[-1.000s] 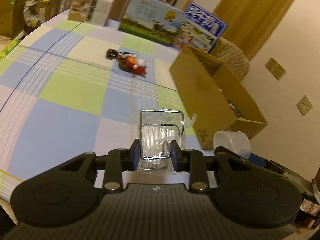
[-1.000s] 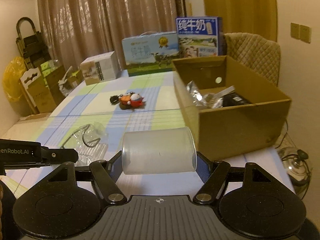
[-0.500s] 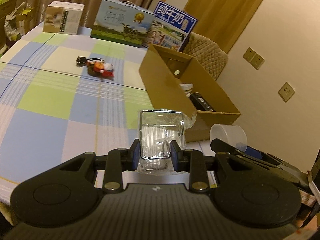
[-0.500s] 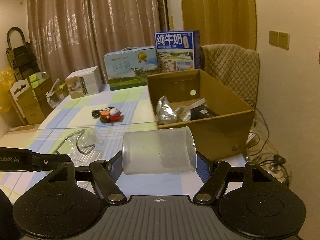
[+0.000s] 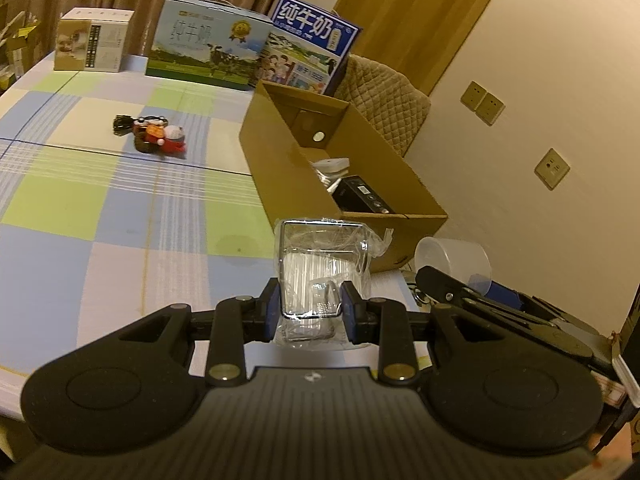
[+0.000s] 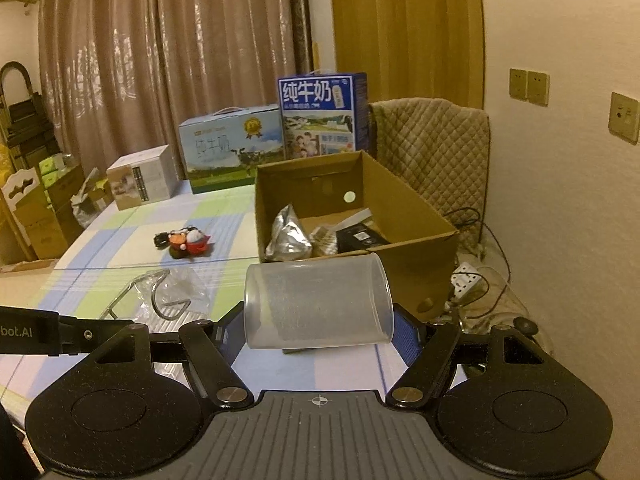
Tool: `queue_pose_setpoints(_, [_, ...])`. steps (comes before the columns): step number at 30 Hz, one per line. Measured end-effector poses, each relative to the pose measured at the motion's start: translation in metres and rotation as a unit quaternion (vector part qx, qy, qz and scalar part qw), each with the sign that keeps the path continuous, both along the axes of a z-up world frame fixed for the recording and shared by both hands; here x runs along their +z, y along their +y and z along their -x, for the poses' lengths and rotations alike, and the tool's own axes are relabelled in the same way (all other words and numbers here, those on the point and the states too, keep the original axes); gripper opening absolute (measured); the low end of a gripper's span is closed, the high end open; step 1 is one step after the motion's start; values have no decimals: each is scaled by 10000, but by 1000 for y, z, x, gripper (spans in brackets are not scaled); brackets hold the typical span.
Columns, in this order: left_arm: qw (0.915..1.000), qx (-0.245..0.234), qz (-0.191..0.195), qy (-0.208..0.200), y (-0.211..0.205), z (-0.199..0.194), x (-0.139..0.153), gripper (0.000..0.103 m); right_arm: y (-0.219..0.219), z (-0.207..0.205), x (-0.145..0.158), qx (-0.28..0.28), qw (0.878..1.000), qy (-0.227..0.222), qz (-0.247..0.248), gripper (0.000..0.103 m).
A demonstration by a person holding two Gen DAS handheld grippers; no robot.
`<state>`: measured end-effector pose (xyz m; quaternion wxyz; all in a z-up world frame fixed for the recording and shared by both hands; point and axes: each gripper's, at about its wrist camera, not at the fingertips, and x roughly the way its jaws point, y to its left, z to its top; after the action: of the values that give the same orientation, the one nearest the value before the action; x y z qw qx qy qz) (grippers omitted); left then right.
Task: Organize objects
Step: 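Carry blister pack with left tool while right tool carries cup toward cardboard box, then lower clear blister pack into cardboard box and open left tool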
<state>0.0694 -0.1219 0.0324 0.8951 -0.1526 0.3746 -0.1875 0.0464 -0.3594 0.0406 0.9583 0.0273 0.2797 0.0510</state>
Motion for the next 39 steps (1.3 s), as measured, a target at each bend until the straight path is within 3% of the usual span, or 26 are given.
queue_pose_setpoints(21, [9994,-313,60,-116,-41,-21,10,26,-32,-27,18,-62,9999,-92,64,69])
queue_pose_setpoints(39, [9988,-378,-222,-232,-80,-92,28,26,-61,-120,33,182,9987,-135,461,69])
